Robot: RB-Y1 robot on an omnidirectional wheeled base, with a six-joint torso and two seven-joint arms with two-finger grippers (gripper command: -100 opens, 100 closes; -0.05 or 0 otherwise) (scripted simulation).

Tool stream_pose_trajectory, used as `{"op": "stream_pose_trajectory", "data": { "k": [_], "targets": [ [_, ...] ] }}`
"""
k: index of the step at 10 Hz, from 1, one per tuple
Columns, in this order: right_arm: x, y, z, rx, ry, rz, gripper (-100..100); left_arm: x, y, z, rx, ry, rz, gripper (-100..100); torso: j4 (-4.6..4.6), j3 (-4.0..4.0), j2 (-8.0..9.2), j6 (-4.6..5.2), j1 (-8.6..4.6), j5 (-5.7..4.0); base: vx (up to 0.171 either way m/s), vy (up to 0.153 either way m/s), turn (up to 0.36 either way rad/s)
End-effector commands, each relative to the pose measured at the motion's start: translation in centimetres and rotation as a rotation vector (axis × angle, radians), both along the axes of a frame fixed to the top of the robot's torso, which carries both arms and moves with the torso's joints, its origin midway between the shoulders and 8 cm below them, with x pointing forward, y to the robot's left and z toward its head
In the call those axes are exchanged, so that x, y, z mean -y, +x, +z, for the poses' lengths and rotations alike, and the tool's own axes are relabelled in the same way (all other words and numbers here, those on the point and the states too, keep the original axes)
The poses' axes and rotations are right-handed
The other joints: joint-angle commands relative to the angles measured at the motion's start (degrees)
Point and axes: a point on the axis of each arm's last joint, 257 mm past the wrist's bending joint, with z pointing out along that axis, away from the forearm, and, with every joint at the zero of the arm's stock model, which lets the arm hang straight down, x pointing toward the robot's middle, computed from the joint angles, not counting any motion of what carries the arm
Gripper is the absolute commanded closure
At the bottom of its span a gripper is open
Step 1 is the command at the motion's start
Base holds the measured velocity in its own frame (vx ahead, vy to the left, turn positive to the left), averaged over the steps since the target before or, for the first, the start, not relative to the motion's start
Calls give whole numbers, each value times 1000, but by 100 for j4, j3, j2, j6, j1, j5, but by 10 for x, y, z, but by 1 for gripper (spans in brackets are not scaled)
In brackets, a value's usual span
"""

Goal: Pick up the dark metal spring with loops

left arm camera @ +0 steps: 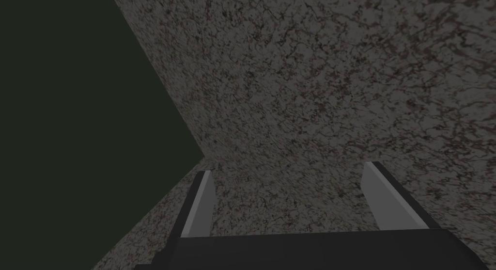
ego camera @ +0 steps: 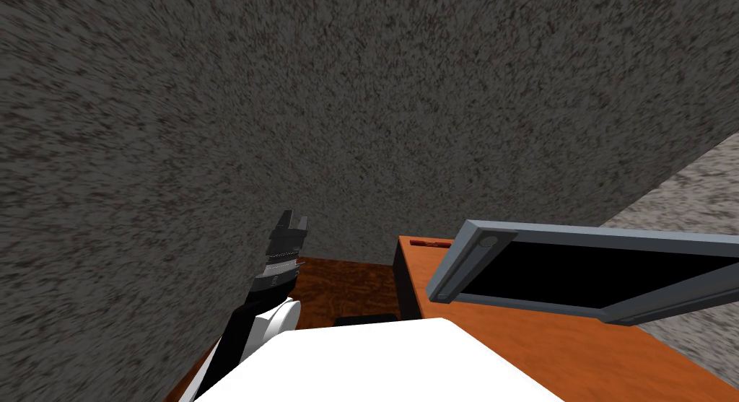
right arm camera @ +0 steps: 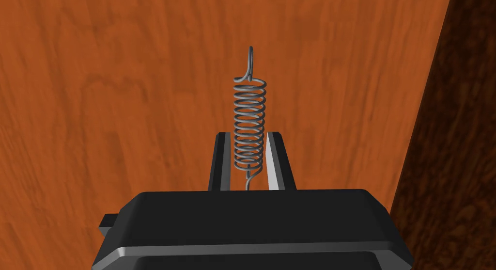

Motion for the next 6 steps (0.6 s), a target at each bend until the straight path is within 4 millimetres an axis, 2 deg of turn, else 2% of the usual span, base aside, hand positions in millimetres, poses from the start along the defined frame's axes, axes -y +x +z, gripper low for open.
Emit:
{"op": "stream_pose_trajectory", "data": {
  "k": [1, 4, 5, 6],
  "targets": [
    [11, 2, 9, -3, 1, 4, 100, 0, 0, 0, 0, 0, 0, 0, 0, 0, 0, 0, 0, 0, 3, -6, -29],
    [26, 6, 23, -5, 0, 12, 100, 0, 0, 0, 0, 0, 0, 0, -1, 0, 0, -2, 7, 2, -2, 26, -28],
    [22, 4, 19, -2, -3, 6, 100, 0, 0, 0, 0, 0, 0, 0, -1, -1, -1, -4, 20, 5, 1, 31, -12],
    [23, 4, 19, -4, -1, 8, 0, 0, 0, 0, 0, 0, 0, 0, -1, -1, -1, -5, 16, 3, 0, 0, 0]
  ]
}}
